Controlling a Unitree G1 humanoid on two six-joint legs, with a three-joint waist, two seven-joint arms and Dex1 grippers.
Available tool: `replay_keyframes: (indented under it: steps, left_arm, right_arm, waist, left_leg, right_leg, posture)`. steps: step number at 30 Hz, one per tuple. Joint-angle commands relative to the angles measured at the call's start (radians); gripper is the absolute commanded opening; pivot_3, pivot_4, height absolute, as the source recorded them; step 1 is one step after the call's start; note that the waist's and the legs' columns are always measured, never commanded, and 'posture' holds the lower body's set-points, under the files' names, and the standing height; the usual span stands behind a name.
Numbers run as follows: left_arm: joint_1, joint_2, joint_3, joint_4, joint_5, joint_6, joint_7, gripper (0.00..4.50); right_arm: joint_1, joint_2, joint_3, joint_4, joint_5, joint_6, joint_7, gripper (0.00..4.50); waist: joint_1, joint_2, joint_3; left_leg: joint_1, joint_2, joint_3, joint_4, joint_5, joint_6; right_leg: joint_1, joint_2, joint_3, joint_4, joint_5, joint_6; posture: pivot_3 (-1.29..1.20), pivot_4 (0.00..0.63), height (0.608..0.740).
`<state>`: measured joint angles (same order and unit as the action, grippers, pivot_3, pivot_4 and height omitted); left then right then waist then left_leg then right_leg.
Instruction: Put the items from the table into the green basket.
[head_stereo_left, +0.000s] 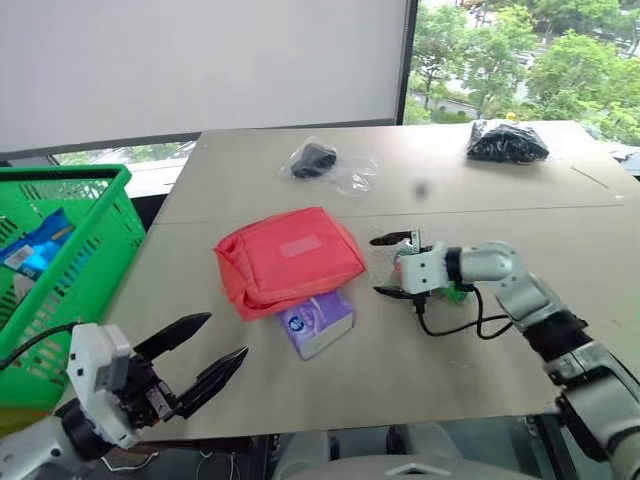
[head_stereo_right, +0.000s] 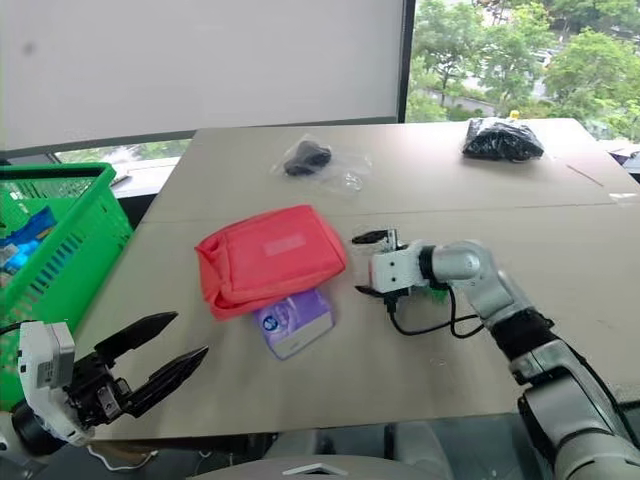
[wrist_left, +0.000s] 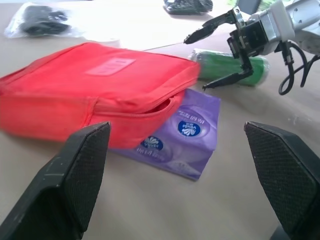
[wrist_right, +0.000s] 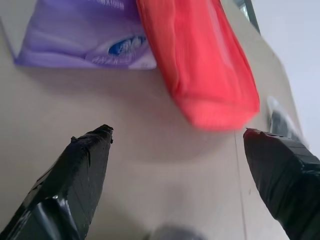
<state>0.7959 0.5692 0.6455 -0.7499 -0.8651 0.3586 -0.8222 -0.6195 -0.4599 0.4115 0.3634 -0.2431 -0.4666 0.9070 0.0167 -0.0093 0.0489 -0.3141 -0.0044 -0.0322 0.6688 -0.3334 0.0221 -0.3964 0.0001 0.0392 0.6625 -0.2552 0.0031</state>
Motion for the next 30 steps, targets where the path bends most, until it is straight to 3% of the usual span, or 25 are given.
replay_keyframes:
  steps: [1,9,21,24,30]
  left_arm:
    - [0.025,-0.026,0.026,-0.075,-0.014,-0.011,0.035,4.41]
    - [0.053,-0.054,0.018,-0.107,-0.006,-0.011,0.073,4.41]
    - [0.028,-0.049,-0.003,-0.079,0.028,-0.018,0.074,4.41]
    - [0.022,-0.045,-0.001,-0.073,0.028,-0.013,0.072,4.5]
    - [0.017,-0.038,0.0,-0.07,0.028,-0.006,0.07,4.5]
  right_arm:
    - [-0.074,0.033,0.01,0.079,-0.04,-0.102,-0.067,4.5]
    - [-0.15,0.1,0.031,0.214,-0.034,-0.276,-0.102,4.5]
    - [-0.189,0.122,0.03,0.307,-0.044,-0.354,-0.133,4.5]
    - [-0.179,0.125,0.03,0.302,-0.035,-0.328,-0.121,3.6]
    - [-0.164,0.114,0.031,0.281,-0.009,-0.322,-0.076,0.74]
  waist:
    - [0.011,0.0,0.0]
    - [0.04,-0.001,0.0]
    - [0.048,-0.001,0.0]
    - [0.048,-0.001,0.0]
    - [0.048,-0.001,0.0]
  left_leg:
    - [0.0,0.0,0.0,0.0,0.0,0.0]
    - [0.0,-0.001,-0.002,0.0,0.0,0.0]
    - [0.0,-0.001,-0.001,0.0,0.0,0.0]
    - [0.0,-0.001,-0.001,0.0,0.0,0.0]
    - [0.0,-0.001,-0.001,0.0,0.0,0.0]
  right_leg:
    - [0.0,0.0,0.0,0.0,0.0,0.0]
    - [0.0,0.0,-0.001,0.0,-0.001,-0.001]
    - [0.0,0.0,-0.001,0.0,-0.002,-0.003]
    - [0.0,0.0,-0.001,0.0,-0.002,-0.003]
    - [0.0,0.0,-0.001,0.0,-0.002,-0.003]
  posture:
    - [0.18,0.0,0.74]
    - [0.22,0.0,0.74]
    - [0.2,0.0,0.74]
    - [0.19,0.0,0.74]
    - [0.19,0.0,0.74]
